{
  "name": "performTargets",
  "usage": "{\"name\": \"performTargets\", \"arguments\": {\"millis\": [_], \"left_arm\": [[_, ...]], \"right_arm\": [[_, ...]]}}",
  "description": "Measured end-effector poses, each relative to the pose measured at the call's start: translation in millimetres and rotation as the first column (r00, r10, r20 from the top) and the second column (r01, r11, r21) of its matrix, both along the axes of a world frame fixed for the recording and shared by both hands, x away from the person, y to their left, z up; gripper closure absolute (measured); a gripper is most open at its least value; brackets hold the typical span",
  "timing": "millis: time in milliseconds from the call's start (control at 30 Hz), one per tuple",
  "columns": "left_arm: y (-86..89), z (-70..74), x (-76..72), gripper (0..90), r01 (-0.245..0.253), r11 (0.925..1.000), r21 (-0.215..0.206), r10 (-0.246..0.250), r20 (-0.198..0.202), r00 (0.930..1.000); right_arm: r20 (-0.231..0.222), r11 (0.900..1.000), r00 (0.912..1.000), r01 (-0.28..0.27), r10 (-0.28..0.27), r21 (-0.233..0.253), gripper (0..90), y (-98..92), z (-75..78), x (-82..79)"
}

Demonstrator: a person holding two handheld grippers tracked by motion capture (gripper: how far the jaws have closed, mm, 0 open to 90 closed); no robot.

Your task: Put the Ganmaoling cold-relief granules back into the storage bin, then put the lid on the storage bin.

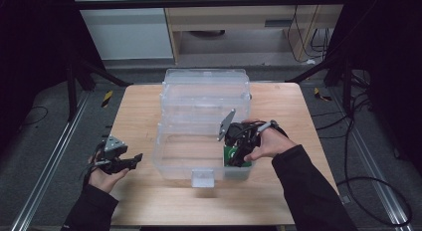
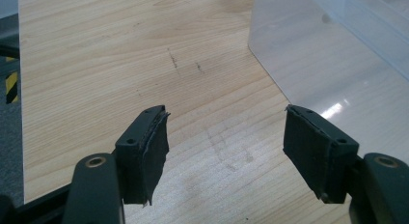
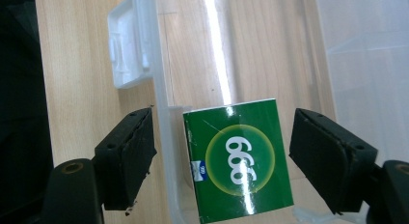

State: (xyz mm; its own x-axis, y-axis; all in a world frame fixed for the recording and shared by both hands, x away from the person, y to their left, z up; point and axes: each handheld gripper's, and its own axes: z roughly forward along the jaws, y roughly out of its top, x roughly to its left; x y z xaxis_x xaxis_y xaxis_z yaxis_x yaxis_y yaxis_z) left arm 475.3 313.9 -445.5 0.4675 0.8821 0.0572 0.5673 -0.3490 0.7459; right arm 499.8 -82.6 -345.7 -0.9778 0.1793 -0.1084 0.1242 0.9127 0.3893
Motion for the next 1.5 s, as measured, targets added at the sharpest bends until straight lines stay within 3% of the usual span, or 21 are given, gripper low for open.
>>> {"name": "performTargets", "arguments": {"millis": [367, 1000, 1200, 1500], "left_arm": [[0.2, 0.2, 0.2, 31.5, -0.001, 1.0000, 0.001, 0.001, 0.002, 1.0000], [5.7, 7.6, -0.9, 31.4, -0.031, 0.9993, -0.023, 0.031, 0.033, 0.9990], [8.7, 9.4, -1.8, 31.4, -0.042, 0.9988, -0.026, 0.043, 0.038, 0.9984], [11.5, 11.3, -2.3, 31.5, -0.050, 0.9982, -0.034, 0.052, 0.044, 0.9977]], "right_arm": [[-0.023, 0.997, 0.9997, 0.012, -0.011, 0.073, 25.5, -5.2, -12.2, -8.6], [-0.028, 0.998, 0.9992, -0.027, 0.029, 0.062, 29.6, 18.9, -24.5, -17.0], [-0.059, 0.998, 0.9976, -0.032, 0.035, 0.062, 31.9, 23.8, -33.7, -19.6], [-0.067, 0.998, 0.9964, -0.051, 0.053, 0.028, 37.5, 33.1, -46.5, -18.5]]}}
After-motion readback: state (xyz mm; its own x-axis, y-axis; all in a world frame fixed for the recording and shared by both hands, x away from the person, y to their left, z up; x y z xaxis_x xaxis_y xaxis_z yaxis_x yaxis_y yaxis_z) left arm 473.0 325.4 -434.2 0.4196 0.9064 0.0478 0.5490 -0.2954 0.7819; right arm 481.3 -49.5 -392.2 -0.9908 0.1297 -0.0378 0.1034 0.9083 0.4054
